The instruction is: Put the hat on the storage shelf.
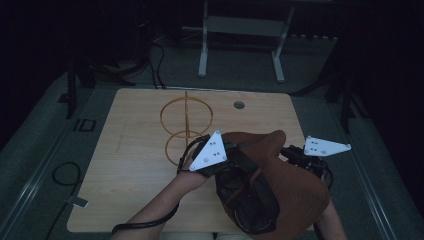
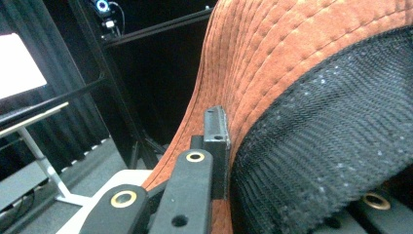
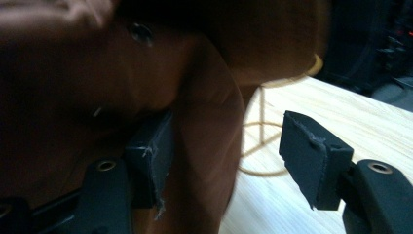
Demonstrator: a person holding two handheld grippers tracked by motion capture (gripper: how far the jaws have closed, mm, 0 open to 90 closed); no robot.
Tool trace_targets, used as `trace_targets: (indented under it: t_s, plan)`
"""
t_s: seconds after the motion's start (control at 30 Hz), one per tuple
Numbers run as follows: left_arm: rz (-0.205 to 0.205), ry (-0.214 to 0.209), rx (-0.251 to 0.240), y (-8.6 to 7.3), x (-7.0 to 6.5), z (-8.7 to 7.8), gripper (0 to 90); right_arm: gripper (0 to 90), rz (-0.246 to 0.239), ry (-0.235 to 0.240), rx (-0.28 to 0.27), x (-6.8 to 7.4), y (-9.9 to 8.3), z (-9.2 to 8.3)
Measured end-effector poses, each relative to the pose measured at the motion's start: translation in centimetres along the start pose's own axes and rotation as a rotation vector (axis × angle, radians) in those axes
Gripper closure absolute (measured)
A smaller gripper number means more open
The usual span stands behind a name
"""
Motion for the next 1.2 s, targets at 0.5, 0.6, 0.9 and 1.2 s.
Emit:
trace_targets:
  t_s: [0.5,0.6,0.9,1.2]
  plan:
    - [-0.015,0.011,0.036,-0.3,-0.4,0.8,86.7,57.7,0.055,0.105,-0.008,0.4,-0.2,2.3]
    - [-0.015,0.014,0.040,-0.3,-0.4,0.9,86.7,66.7,0.047,0.112,-0.006,0.5,-0.3,2.4]
    - [-0.061,-0.024,0.033,0.5,-0.2,1.2,82.4,87.2,0.067,0.125,-0.014,0.8,0.3,1.8]
    - [-0.045,-0.021,0.065,2.1,-0.4,2.1,77.6,87.4,0.109,0.160,-0.062,1.0,1.0,0.7]
Point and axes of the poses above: each handheld gripper's, and its own axes: z roughly forward along the jaws, y roughly out of its top, x roughly to its left, the point moved 5 cm from there along z, roughly forward along the jaws, and after that the axes turned 11 degrees about -x, right-handed, at the moved point
